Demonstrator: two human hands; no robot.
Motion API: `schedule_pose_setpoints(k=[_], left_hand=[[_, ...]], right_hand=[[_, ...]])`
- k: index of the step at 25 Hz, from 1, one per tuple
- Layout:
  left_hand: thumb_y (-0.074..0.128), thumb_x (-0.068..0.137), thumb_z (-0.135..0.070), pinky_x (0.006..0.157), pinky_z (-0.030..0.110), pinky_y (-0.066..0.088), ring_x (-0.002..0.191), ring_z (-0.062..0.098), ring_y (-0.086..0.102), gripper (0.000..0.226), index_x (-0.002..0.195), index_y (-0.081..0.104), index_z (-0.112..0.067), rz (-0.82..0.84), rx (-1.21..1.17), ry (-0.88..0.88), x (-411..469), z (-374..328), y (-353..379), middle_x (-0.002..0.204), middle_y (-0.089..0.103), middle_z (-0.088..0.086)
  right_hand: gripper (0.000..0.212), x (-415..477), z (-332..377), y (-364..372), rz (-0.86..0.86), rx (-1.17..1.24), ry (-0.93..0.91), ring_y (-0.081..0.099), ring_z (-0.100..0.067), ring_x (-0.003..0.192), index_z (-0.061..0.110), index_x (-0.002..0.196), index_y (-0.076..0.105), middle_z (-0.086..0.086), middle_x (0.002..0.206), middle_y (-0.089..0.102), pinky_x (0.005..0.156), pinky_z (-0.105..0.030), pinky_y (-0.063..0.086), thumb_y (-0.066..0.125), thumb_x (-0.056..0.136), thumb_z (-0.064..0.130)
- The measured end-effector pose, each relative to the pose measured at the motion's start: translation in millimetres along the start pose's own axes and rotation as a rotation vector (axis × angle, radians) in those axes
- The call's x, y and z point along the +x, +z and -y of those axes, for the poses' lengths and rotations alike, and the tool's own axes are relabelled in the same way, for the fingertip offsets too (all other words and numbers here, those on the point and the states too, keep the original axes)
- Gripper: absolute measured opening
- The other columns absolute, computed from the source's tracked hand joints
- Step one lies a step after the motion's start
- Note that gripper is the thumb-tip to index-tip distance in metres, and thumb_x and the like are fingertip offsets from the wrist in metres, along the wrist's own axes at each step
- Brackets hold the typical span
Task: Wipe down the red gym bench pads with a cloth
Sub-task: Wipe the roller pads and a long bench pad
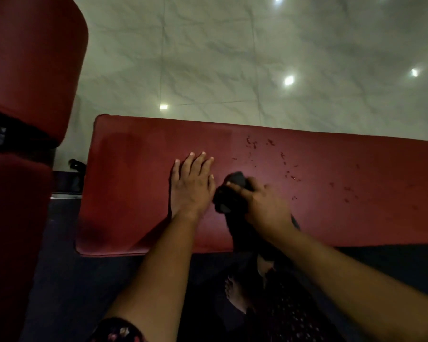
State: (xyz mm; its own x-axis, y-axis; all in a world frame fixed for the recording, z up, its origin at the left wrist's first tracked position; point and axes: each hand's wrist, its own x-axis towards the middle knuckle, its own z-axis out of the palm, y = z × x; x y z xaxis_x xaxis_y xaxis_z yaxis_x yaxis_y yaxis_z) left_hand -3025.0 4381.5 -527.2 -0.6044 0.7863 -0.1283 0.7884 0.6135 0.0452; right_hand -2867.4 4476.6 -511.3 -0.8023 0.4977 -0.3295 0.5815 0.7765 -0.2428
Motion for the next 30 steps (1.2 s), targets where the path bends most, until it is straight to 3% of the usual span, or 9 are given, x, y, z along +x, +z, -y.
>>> schedule_pose_setpoints(k=[9,12,14,16,20,22,25,27,30], left_hand=[[0.033,0.095,-0.035,0.115,0.049,0.025,0.137,0.021,0.04,0.05,0.141,0.049,-0.025,-0.143,0.012,0.032,1.6,0.5,4.9,0.143,0.051,-0.003],[0.052,0.092,-0.025,0.112,0.051,0.031,0.129,0.024,0.05,0.05,0.141,0.049,-0.022,-0.215,-0.083,0.052,2.1,-1.4,2.3,0.129,0.062,0.002],[0.058,0.087,-0.019,0.111,0.05,0.033,0.122,0.023,0.055,0.052,0.138,0.052,-0.02,-0.231,-0.156,0.061,2.1,-6.5,-1.0,0.125,0.063,0.005],[0.046,0.089,-0.023,0.111,0.049,0.033,0.123,0.023,0.053,0.047,0.135,0.055,-0.02,-0.228,-0.155,0.106,0.4,-16.7,-2.1,0.129,0.061,0.003],[0.035,0.088,-0.023,0.111,0.05,0.033,0.124,0.024,0.054,0.049,0.131,0.06,-0.019,-0.255,-0.196,0.156,-2.4,-40.4,0.7,0.129,0.062,0.001],[0.035,0.088,-0.022,0.11,0.05,0.033,0.124,0.025,0.054,0.049,0.13,0.06,-0.018,-0.275,-0.202,0.161,-1.2,-47.2,3.9,0.128,0.062,0.002],[0.034,0.087,-0.023,0.113,0.05,0.029,0.128,0.024,0.05,0.052,0.133,0.058,-0.02,-0.215,-0.181,0.17,0.2,-56.8,8.2,0.132,0.06,0.001],[0.03,0.088,-0.025,0.115,0.05,0.024,0.133,0.023,0.046,0.054,0.136,0.055,-0.021,-0.151,-0.158,0.174,3.4,-64.4,8.7,0.137,0.057,0.0],[0.036,0.09,-0.02,0.119,0.048,0.014,0.141,0.022,0.035,0.053,0.142,0.048,-0.022,-0.043,-0.119,0.168,10.4,-69.7,12.8,0.146,0.049,0.0]], right_hand=[[0.049,148.2,-40.0,-64.1,-0.103,0.087,0.169,0.05,-0.036,0.106,0.043,0.142,0.04,-0.006,0.129,0.045,0.07,-0.038,0.04,0.05,0.096,0.032],[0.05,147.8,-45.0,-62.1,-0.057,0.23,0.288,0.053,-0.038,0.108,0.035,0.141,0.043,-0.011,0.13,0.044,0.076,-0.038,0.042,0.054,0.092,0.029],[0.058,128.2,-39.4,-55.5,0.005,0.289,0.302,0.055,-0.039,0.108,0.033,0.145,0.038,-0.014,0.136,0.039,0.081,-0.04,0.046,0.056,0.09,0.027],[0.068,96.8,-31.0,-43.6,0.063,0.26,0.292,0.056,-0.039,0.106,0.035,0.149,0.029,-0.016,0.14,0.035,0.082,-0.039,0.048,0.057,0.089,0.025],[0.072,10.0,-6.1,-11.3,0.105,0.227,0.268,0.057,-0.032,0.094,0.044,0.15,0.018,-0.01,0.141,0.033,0.07,-0.035,0.047,0.054,0.09,0.026],[0.075,-34.5,4.6,0.9,0.112,0.192,0.243,0.051,-0.029,0.099,0.045,0.151,0.012,-0.006,0.145,0.027,0.067,-0.032,0.04,0.055,0.091,0.028],[0.079,-95.6,9.7,24.1,0.156,0.176,0.225,0.046,-0.029,0.11,0.049,0.15,0.003,-0.002,0.156,0.014,0.07,-0.036,0.049,0.054,0.092,0.034],[0.087,-124.8,2.6,36.0,0.2,0.166,0.239,0.05,-0.031,0.109,0.053,0.148,0.01,-0.004,0.156,0.023,0.065,-0.04,0.054,0.065,0.082,0.039],[0.099,-132.1,-18.3,36.4,0.178,0.077,0.243,0.062,-0.029,0.081,0.047,0.137,0.045,-0.005,0.132,0.056,0.041,-0.035,0.05,0.087,0.047,0.042]])
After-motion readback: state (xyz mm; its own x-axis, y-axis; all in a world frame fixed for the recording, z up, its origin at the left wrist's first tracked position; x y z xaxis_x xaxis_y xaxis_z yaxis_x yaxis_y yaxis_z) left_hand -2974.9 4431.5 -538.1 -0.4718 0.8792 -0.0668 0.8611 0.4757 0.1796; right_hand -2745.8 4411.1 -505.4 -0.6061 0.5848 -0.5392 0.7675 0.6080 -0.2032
